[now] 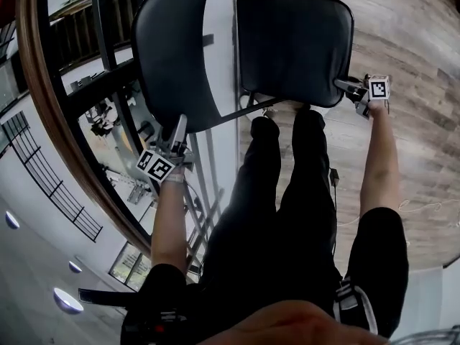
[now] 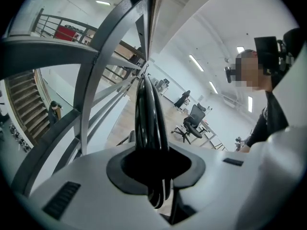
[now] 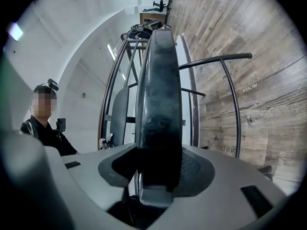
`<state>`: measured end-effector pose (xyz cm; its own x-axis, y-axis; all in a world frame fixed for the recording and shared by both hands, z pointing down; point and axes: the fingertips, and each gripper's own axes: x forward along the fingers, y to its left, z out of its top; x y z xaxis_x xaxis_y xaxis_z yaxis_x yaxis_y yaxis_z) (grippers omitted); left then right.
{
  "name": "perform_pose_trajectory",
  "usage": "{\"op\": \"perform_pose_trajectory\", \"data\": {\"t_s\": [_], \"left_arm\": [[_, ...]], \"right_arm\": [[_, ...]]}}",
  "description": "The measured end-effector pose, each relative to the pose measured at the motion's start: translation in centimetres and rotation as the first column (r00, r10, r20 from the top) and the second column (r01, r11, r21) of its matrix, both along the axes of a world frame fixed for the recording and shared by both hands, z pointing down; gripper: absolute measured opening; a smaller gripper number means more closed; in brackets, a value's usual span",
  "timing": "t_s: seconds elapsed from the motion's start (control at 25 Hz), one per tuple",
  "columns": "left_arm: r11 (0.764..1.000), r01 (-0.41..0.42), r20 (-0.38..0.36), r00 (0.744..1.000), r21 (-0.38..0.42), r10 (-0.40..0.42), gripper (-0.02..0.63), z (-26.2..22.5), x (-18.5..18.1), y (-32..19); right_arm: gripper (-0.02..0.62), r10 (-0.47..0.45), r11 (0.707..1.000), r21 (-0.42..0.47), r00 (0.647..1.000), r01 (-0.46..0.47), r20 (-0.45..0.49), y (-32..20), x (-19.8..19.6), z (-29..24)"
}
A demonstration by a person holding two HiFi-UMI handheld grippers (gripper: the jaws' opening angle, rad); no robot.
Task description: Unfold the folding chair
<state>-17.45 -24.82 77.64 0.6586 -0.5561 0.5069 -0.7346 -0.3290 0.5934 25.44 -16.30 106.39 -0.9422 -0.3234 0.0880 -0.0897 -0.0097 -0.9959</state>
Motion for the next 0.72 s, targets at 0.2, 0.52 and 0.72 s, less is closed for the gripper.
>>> {"op": "perform_pose_trajectory", "data": {"t_s": [0.2,0.52,0.72], "left_arm": [[0.996,-0.088,0.006,0.996,-0.005,0.088,0.083,-0.3,5.1,1.6],[0.993,-0.117,-0.003,0.993,-0.011,0.117,0.097,-0.7,8.6,2.8],[0.994,-0.112,-0.007,0.994,-0.018,0.111,0.101,-0.5,9.3,3.3]], "right_arm": [[0.192,0.029,1.0,0.005,0.999,-0.029,0.036,0.9,2.9,1.1],[0.202,0.053,0.998,-0.019,0.998,-0.053,0.037,1.6,4.6,3.9],[0.207,0.054,0.998,0.004,0.997,-0.055,0.046,2.0,4.8,5.1]]}}
